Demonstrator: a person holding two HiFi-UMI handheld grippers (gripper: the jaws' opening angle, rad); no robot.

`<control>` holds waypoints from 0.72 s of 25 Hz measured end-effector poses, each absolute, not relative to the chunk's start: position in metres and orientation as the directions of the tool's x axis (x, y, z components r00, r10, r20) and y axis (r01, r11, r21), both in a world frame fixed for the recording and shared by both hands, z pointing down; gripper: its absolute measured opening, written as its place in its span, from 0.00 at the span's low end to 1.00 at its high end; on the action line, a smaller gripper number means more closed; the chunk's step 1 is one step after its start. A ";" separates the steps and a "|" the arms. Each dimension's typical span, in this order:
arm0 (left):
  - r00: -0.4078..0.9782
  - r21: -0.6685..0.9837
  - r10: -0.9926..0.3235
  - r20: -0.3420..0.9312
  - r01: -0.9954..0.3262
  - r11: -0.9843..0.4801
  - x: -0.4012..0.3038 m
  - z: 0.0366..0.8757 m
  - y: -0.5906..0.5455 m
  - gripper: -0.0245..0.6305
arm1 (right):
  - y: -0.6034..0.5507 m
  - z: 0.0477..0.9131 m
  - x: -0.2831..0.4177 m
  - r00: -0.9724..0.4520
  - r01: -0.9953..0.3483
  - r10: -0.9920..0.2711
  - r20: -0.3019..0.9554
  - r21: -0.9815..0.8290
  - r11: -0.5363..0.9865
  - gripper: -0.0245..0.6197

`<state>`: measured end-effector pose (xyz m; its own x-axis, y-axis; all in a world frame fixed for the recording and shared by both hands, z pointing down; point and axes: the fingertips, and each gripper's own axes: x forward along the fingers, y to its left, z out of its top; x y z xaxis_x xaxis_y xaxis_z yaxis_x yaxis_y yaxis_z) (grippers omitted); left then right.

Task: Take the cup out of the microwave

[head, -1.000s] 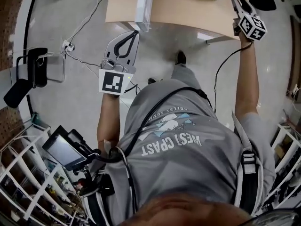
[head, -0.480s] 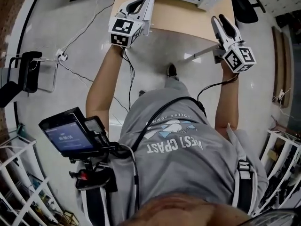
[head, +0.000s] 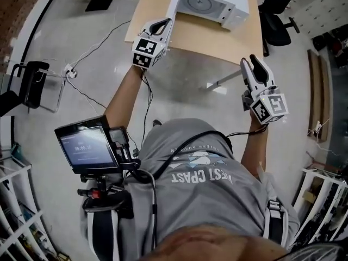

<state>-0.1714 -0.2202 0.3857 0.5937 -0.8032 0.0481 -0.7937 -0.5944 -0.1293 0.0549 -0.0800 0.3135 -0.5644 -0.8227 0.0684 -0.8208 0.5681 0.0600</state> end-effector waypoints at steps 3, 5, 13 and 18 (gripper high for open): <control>0.599 -0.129 -0.798 0.067 -0.788 -0.602 -0.143 0.402 -0.194 0.10 | -0.051 0.319 0.080 -0.563 -0.821 -0.823 0.071 0.068 0.567 0.26; 0.610 -0.129 -0.789 0.080 -0.778 -0.615 -0.099 0.415 -0.173 0.10 | -0.027 0.324 0.126 -0.547 -0.831 -0.835 0.063 0.080 0.550 0.26; 0.656 -0.024 -0.728 0.197 -0.740 -0.673 -0.029 0.485 -0.089 0.10 | 0.028 0.323 0.219 -0.462 -0.878 -0.875 0.145 0.070 0.474 0.26; 0.662 0.030 -0.692 0.289 -0.729 -0.684 0.009 0.526 -0.031 0.10 | 0.085 0.323 0.277 -0.390 -0.915 -0.914 0.114 0.064 0.398 0.26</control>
